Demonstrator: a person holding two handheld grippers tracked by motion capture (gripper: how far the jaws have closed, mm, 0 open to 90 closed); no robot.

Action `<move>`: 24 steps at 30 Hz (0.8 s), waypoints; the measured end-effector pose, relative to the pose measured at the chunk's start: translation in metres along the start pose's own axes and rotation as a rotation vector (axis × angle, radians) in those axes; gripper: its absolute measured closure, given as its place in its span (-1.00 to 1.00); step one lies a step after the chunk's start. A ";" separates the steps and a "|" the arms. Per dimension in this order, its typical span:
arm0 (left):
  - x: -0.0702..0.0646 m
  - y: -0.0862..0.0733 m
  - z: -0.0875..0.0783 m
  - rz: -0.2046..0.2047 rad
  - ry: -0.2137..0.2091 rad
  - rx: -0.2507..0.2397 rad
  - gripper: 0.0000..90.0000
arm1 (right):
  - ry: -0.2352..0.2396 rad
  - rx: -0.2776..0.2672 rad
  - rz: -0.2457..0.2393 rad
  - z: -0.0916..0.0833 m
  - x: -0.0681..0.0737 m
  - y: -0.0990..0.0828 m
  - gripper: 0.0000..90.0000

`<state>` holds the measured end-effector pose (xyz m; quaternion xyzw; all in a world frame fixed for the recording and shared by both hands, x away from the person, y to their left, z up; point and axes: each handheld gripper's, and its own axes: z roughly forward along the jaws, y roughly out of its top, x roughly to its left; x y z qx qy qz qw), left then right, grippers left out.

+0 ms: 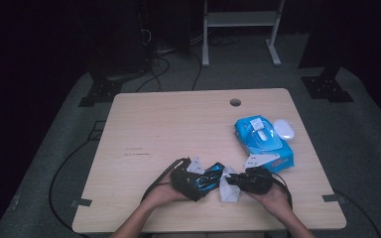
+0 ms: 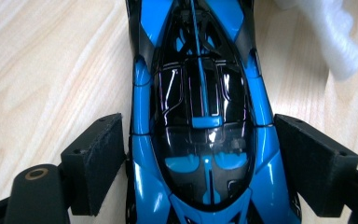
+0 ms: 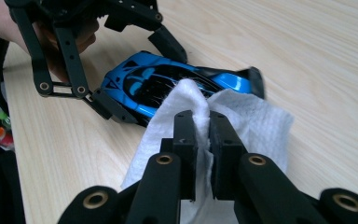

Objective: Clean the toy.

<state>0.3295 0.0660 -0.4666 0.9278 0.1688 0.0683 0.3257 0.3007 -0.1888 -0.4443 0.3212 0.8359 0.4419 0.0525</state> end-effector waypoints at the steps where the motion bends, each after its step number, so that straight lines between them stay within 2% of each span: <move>1: 0.000 0.002 0.001 0.003 -0.001 -0.002 -0.60 | -0.002 -0.005 0.008 -0.003 -0.002 -0.002 0.82; 10: -0.001 0.008 0.010 0.008 0.013 0.014 -0.62 | -0.009 -0.038 0.041 -0.028 -0.010 -0.018 0.82; 15: 0.000 0.012 0.012 0.011 0.015 0.023 -0.62 | -0.003 -0.029 0.070 -0.026 -0.015 -0.024 0.82; 22: -0.002 0.018 0.014 0.013 0.014 0.043 -0.62 | 0.002 -0.036 0.061 -0.025 -0.014 -0.024 0.82; 24: -0.002 0.018 0.014 0.012 0.013 0.033 -0.48 | 0.002 -0.034 0.062 -0.025 -0.015 -0.025 0.82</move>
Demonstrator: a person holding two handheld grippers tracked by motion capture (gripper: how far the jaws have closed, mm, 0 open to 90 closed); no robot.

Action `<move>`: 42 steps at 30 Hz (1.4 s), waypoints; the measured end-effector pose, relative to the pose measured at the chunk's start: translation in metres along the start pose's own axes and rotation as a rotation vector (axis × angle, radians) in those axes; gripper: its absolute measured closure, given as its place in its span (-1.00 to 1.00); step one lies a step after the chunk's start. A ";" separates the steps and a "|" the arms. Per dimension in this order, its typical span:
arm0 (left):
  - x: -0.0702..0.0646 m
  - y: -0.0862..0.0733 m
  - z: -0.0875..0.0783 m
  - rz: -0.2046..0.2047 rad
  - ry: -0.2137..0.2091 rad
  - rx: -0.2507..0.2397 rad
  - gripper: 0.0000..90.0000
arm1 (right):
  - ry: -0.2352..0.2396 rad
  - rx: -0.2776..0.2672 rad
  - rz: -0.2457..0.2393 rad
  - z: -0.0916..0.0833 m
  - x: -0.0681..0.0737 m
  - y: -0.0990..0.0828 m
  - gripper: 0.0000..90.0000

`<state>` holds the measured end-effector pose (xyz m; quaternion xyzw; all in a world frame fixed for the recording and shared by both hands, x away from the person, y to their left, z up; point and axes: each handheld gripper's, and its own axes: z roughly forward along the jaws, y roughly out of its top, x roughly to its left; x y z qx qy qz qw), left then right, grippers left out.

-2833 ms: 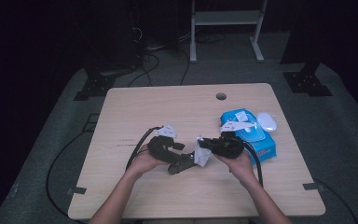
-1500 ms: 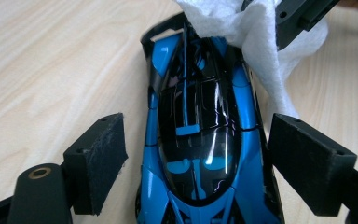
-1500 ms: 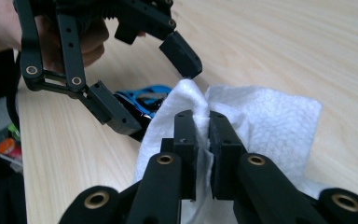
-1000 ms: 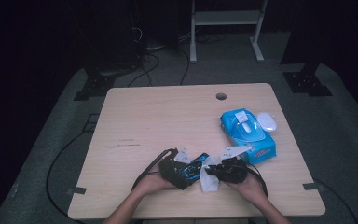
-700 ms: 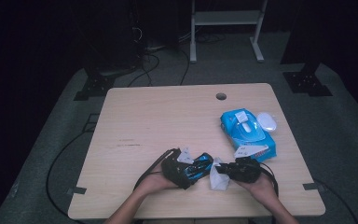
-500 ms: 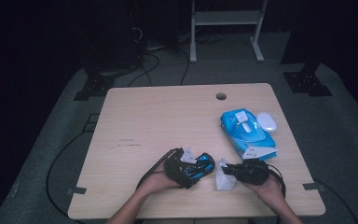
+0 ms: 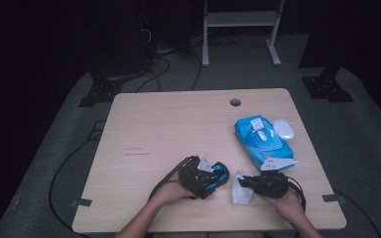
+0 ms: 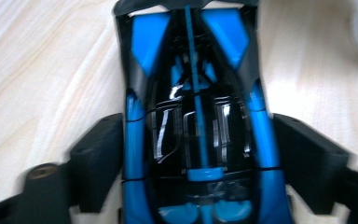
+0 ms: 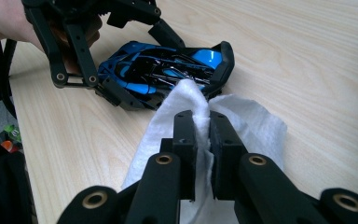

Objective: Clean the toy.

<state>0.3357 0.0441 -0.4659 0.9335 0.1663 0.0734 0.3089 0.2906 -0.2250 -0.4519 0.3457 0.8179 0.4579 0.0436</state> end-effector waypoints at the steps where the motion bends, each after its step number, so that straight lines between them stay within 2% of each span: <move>1: 0.000 0.000 0.000 -0.009 -0.004 0.007 -0.46 | 0.000 -0.001 0.001 0.000 0.000 0.000 0.82; 6: 0.001 -0.001 -0.002 -0.009 0.001 0.007 -0.43 | 0.004 -0.008 0.004 -0.001 -0.001 0.000 0.82; 9: 0.004 -0.002 -0.003 -0.014 -0.020 0.003 -0.43 | 0.003 -0.011 0.009 -0.002 -0.001 0.000 0.82; 14: 0.005 -0.002 -0.004 -0.002 -0.025 0.011 -0.42 | 0.004 -0.017 0.013 -0.002 -0.001 0.001 0.82; 19: 0.009 -0.003 -0.007 -0.017 -0.032 -0.024 -0.41 | 0.004 -0.018 0.012 -0.001 -0.001 0.002 0.82; 21: 0.010 -0.002 -0.009 -0.010 -0.031 -0.025 -0.41 | 0.004 -0.017 0.013 -0.001 -0.001 0.002 0.82; 24: 0.012 0.001 -0.012 0.011 -0.020 -0.020 -0.41 | 0.003 -0.019 0.016 -0.001 -0.002 0.002 0.82; 27: 0.014 0.004 -0.015 0.009 0.004 -0.035 -0.41 | 0.005 -0.022 0.020 -0.002 -0.002 0.002 0.82; 31: 0.021 0.005 -0.013 0.027 0.032 -0.002 -0.41 | 0.000 -0.024 0.020 -0.002 -0.002 0.002 0.82; 42: 0.038 0.014 -0.005 0.032 0.065 0.005 -0.41 | -0.052 -0.022 0.021 -0.002 -0.007 0.003 0.82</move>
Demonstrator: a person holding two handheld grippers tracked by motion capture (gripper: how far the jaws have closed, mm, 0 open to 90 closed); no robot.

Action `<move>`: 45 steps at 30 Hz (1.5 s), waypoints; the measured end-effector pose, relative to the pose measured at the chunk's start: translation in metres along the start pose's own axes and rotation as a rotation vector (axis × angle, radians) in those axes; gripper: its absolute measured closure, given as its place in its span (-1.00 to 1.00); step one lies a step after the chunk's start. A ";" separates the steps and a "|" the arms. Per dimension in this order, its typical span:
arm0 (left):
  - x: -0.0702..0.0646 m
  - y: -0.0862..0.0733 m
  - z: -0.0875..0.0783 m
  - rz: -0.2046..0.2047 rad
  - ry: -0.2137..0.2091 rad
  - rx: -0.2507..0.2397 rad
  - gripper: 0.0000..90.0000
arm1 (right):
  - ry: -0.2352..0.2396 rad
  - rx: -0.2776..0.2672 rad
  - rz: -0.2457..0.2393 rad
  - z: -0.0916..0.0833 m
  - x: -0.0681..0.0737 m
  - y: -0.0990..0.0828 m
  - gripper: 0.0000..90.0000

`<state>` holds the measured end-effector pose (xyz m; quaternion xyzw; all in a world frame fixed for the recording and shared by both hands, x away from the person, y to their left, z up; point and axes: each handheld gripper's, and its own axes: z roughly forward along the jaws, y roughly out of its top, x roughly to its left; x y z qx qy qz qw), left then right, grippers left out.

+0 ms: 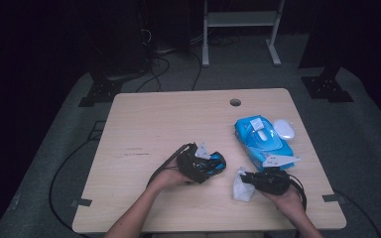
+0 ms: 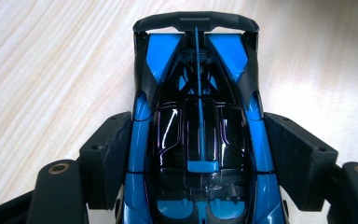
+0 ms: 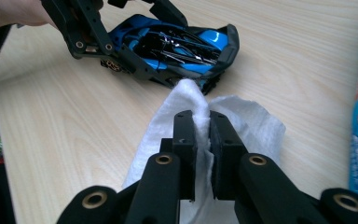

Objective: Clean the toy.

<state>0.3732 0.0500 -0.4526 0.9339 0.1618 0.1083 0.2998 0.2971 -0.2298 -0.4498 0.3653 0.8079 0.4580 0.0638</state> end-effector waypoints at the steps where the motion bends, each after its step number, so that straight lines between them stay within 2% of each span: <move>1: 0.002 0.000 0.001 -0.004 0.005 -0.003 -0.41 | -0.010 0.004 -0.004 0.000 -0.001 0.000 0.81; 6: 0.010 -0.004 0.005 -0.035 0.008 -0.006 -0.41 | -0.040 0.029 -0.011 0.001 -0.004 -0.003 0.81; 9: 0.011 -0.005 0.006 -0.034 0.006 -0.002 -0.41 | -0.059 0.059 -0.012 0.001 -0.007 -0.006 0.79; 12: 0.012 -0.007 0.007 -0.045 -0.003 -0.003 -0.41 | -0.066 0.071 -0.021 0.003 -0.009 -0.007 0.58; 14: 0.013 -0.008 0.006 -0.060 -0.007 -0.008 -0.42 | -0.085 0.060 -0.042 0.003 -0.008 -0.008 0.48; 17: 0.014 -0.008 0.001 -0.064 -0.008 -0.047 -0.49 | -0.099 0.033 -0.066 0.000 -0.006 -0.007 0.33; 21: 0.013 -0.005 -0.008 -0.064 -0.016 -0.084 -0.57 | -0.092 -0.011 -0.075 -0.005 -0.003 -0.005 0.22; 26: 0.011 -0.007 -0.017 -0.061 -0.018 -0.096 -0.60 | -0.090 -0.047 -0.077 -0.012 -0.003 -0.004 0.21; 34: 0.010 -0.023 -0.030 -0.079 -0.009 -0.127 -0.62 | -0.086 -0.076 -0.066 -0.017 -0.005 -0.005 0.19; 45: 0.007 -0.036 -0.050 -0.093 0.009 -0.177 -0.64 | -0.084 -0.086 -0.054 -0.021 -0.006 -0.005 0.14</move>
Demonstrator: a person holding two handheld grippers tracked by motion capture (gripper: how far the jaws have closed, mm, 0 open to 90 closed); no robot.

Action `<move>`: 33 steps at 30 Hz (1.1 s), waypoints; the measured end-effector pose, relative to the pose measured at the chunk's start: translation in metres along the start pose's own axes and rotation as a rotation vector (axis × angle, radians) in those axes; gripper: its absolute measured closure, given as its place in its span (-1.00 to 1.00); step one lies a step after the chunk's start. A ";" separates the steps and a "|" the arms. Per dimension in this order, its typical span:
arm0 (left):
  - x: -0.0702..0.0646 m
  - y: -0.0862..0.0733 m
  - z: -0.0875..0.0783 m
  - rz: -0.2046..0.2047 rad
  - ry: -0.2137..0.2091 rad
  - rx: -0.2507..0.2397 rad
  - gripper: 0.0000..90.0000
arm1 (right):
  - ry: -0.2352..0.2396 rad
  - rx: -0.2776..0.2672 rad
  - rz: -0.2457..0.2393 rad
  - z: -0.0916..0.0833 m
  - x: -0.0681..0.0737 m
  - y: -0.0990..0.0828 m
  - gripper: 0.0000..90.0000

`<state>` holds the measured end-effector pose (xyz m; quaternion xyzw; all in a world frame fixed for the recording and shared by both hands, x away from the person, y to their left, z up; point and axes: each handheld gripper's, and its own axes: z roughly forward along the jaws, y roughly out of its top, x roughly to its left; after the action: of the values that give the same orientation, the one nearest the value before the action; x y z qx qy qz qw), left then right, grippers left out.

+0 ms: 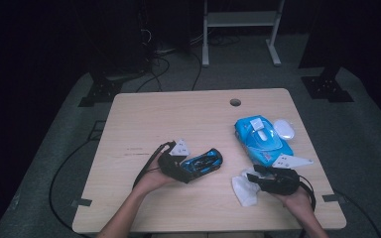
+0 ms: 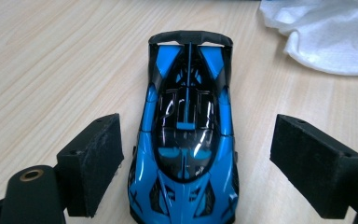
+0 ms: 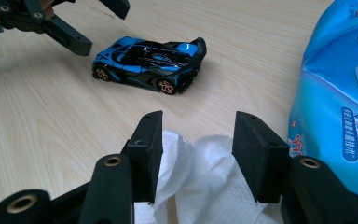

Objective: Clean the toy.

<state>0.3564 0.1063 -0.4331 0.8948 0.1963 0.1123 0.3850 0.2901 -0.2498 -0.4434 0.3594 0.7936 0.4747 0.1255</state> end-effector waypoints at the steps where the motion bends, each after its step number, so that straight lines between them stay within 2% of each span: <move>1: 0.000 -0.001 -0.001 -0.002 0.001 0.002 -0.65 | 0.001 -0.001 0.004 0.000 0.000 0.000 0.14; 15: 0.000 -0.019 -0.013 -0.043 0.012 -0.025 -0.74 | -0.009 -0.003 0.011 -0.001 -0.002 -0.001 0.06; 16: 0.000 -0.021 -0.014 -0.056 0.007 -0.027 -0.74 | -0.010 -0.003 0.010 -0.001 -0.002 -0.001 0.05; 22: 0.003 -0.031 -0.021 -0.066 0.019 -0.023 -0.74 | -0.009 -0.002 0.015 -0.001 -0.003 -0.001 0.03; 23: 0.002 -0.033 -0.021 -0.080 0.018 -0.035 -0.74 | -0.008 -0.002 0.014 -0.001 -0.003 -0.001 0.03; 27: 0.004 -0.038 -0.026 -0.076 0.027 -0.025 -0.75 | -0.010 0.002 0.016 -0.001 -0.004 -0.002 0.02; 33: 0.003 -0.044 -0.031 -0.090 0.034 -0.037 -0.75 | -0.009 0.004 0.017 0.000 -0.004 -0.003 0.01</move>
<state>0.3363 0.1553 -0.4440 0.8757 0.2409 0.1135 0.4028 0.2917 -0.2532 -0.4461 0.3684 0.7909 0.4725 0.1242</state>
